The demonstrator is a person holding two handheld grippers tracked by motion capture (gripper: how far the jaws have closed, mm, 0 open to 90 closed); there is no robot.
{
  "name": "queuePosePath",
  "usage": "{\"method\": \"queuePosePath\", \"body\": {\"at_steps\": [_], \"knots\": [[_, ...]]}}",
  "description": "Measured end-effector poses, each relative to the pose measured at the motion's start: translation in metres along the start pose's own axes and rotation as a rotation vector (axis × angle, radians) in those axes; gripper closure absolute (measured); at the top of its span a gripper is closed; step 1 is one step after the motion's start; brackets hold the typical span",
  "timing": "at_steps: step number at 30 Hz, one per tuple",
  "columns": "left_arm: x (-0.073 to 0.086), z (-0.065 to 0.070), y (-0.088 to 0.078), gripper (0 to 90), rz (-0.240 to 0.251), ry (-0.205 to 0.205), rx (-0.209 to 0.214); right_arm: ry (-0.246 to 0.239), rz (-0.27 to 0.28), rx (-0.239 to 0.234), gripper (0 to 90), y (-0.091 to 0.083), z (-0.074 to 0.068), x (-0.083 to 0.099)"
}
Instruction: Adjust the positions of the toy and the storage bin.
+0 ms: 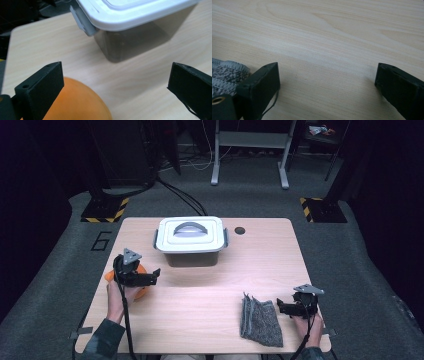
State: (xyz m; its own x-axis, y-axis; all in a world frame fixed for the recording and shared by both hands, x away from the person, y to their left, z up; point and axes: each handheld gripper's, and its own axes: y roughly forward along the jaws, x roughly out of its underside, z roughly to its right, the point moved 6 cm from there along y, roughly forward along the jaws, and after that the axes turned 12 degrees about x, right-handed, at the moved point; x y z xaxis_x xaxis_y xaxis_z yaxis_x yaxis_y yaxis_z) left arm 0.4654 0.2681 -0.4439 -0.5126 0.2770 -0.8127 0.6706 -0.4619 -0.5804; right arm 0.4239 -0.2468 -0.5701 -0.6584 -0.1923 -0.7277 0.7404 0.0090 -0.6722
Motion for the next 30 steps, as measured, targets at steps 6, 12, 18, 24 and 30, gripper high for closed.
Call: {"method": "queuePosePath", "body": {"at_steps": [6,12,18,24,30], "knots": [[-0.022,-0.013,0.014,0.0,0.000,0.010,-0.040,-0.008,0.002,0.000,5.6,0.000,0.000,0.000],[-0.035,-0.028,0.029,1.1,-0.006,-0.022,-0.050,-0.015,-0.004,-0.006,5.9,-0.001,0.000,0.001],[-0.044,-0.037,0.042,4.0,-0.004,-0.041,-0.041,-0.013,0.002,-0.005,6.0,-0.001,0.000,0.001],[-0.054,-0.039,0.057,8.3,-0.021,-0.034,-0.030,-0.011,0.004,-0.005,6.2,-0.001,0.000,0.000],[-0.062,-0.039,0.071,10.5,-0.039,-0.027,0.004,-0.004,0.007,-0.006,6.5,-0.001,-0.001,0.000]]}}
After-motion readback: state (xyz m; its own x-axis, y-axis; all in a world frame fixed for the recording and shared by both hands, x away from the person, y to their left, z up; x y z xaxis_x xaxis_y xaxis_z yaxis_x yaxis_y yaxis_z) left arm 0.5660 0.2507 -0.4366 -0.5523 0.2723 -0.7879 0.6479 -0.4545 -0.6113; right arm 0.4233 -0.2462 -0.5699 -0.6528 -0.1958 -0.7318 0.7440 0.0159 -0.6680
